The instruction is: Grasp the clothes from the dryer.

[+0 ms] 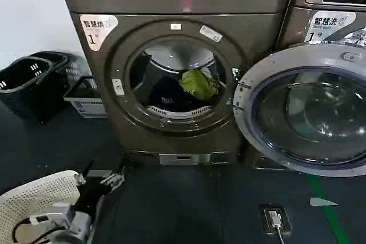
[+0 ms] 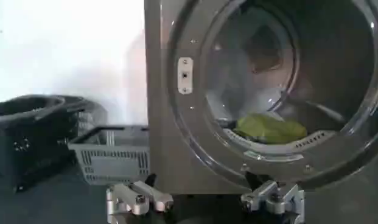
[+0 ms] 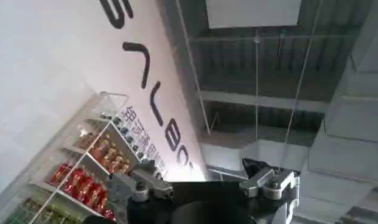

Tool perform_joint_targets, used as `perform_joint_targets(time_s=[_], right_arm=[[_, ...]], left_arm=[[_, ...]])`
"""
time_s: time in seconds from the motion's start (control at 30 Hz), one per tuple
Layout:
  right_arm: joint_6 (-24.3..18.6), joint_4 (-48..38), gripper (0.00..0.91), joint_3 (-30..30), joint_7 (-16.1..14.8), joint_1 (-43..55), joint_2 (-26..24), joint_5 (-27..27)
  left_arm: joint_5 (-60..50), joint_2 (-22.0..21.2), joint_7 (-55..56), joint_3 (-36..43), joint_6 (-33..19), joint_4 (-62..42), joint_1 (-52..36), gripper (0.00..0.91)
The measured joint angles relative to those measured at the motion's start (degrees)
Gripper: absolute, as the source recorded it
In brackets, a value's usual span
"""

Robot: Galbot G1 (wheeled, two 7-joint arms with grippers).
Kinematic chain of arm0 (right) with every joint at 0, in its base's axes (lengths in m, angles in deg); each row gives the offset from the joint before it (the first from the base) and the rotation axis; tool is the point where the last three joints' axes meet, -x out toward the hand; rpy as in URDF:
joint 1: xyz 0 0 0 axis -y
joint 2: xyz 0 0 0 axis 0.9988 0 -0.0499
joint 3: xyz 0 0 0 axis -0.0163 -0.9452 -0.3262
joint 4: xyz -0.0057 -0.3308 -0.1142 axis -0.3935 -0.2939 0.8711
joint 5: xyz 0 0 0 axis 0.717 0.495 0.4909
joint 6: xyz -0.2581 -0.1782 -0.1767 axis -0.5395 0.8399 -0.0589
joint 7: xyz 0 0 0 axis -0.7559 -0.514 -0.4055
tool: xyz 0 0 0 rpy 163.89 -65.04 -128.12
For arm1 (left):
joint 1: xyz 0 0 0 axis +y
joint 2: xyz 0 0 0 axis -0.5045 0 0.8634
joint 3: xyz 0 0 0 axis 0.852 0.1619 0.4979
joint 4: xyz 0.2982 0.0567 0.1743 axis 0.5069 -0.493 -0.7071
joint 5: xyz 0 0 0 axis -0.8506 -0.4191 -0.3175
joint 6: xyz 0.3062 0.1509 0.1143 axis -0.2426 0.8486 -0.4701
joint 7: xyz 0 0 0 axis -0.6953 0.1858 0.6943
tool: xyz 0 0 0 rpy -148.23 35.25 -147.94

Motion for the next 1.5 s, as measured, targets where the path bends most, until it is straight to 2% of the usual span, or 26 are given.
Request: perform_joint_targets(time_s=[1.5], right_arm=[[-2.3, -0.9, 0.907, 0.1, -0.7, -0.5, -0.1, -1.9]], left_arm=[[-2.2, -0.1, -0.8, 4.1, 0.3, 0.1, 0.0, 0.907]])
